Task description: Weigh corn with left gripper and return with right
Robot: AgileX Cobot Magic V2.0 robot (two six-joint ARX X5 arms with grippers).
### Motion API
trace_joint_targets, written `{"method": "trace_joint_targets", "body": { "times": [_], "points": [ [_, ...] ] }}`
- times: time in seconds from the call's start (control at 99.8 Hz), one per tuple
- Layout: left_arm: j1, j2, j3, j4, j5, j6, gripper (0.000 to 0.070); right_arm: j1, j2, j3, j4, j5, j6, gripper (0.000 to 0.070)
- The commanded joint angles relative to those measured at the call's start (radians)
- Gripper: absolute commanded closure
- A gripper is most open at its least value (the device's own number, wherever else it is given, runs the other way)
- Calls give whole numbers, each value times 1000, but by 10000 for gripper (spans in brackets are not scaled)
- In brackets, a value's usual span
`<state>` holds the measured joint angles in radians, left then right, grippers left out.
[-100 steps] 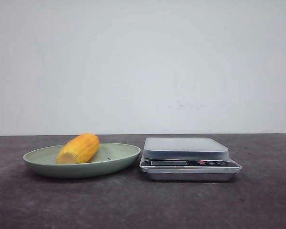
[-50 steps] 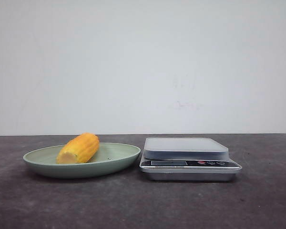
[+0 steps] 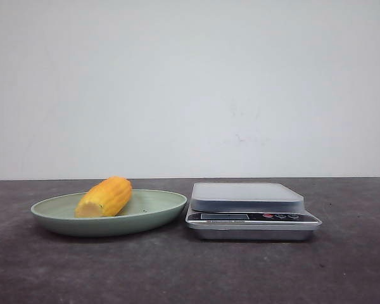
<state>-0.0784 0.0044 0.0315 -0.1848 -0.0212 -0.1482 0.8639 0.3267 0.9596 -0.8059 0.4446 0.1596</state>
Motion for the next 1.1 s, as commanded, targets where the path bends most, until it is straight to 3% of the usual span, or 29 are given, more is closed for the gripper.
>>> {"method": "trace_joint_targets", "body": {
  "times": [0.0,0.832,1.092],
  "points": [
    [2,-1,-18,-4,3,13,685,11,2,14,11,0,-3,688],
    [2,-1,-18,-4,3,13,684,11,2,14,11,0,-3,688],
    [2,-1,-18,-4,3,13,684,11,2,14,13,39,-63,688]
  ]
}}
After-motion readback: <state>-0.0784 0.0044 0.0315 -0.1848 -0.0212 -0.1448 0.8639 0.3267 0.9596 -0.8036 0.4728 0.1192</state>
